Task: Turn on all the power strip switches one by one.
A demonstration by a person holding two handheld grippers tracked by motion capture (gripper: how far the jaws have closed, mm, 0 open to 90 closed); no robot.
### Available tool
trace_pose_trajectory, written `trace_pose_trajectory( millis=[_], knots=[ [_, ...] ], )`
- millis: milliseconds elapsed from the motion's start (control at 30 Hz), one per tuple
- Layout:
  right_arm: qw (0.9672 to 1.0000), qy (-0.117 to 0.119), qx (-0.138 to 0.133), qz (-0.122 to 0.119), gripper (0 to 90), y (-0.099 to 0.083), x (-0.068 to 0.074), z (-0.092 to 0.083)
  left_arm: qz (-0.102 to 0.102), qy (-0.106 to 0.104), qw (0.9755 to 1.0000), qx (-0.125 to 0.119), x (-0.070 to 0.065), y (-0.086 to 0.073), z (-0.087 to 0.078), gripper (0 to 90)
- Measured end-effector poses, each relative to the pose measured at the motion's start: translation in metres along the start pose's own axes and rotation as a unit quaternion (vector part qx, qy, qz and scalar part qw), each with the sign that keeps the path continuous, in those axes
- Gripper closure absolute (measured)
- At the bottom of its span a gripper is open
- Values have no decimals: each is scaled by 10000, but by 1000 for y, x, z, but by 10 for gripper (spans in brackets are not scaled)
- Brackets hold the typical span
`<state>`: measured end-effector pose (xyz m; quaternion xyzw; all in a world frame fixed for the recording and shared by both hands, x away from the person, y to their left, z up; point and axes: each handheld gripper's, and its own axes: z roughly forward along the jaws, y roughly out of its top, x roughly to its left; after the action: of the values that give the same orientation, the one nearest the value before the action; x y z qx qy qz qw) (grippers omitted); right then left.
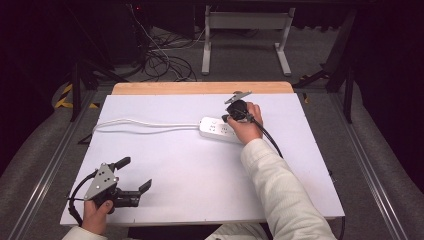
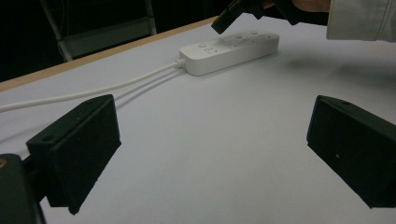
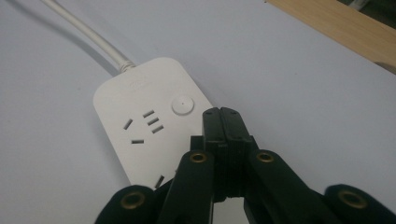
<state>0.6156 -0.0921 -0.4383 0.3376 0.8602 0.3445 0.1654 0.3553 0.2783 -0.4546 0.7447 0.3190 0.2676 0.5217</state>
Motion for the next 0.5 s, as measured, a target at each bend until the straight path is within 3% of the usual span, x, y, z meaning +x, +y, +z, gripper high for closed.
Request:
trace_pose_trajectory(
  millis=[500],
  knots=[
    [9998,-79,188,-64,900,-4,1,7,-4,-24,10000,-3,0,0,0,30]
  ],
)
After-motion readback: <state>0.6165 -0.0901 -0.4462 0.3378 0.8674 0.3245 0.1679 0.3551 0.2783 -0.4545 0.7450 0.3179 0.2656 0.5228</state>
